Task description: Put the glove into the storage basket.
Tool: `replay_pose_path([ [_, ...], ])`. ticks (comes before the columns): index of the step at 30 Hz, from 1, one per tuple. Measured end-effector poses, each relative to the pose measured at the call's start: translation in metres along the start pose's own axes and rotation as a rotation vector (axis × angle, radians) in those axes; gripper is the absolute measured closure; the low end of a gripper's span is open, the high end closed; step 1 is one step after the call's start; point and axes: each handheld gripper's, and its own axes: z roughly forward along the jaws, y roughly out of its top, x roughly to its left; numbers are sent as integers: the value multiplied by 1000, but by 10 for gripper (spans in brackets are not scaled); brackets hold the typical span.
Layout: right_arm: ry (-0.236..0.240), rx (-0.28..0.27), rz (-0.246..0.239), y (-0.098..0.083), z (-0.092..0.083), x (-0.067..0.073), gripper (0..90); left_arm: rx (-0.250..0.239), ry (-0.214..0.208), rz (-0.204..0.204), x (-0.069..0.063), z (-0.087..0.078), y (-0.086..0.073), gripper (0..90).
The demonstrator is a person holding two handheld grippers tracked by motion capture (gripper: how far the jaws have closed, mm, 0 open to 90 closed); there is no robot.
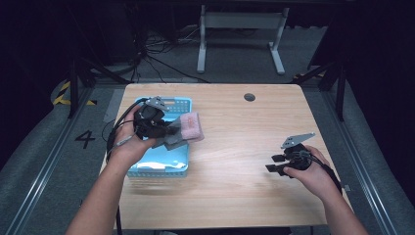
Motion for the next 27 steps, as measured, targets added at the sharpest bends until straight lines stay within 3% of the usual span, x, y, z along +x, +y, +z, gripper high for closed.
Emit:
replay_pose_path([
  [6,1,8,7,-1,2,1,515,-6,22,-5,13,-2,-5,778],
  [14,0,23,12,-5,5,2,513,2,37,-24,44,-3,-10,777],
  [21,-5,40,26,-9,9,1,511,37,43,-38,76,13,-13,778],
  [24,-5,48,26,-10,12,2,511,56,58,-43,85,21,-15,778],
  [27,-1,52,23,-9,13,4,509,65,46,-49,91,29,-16,778],
])
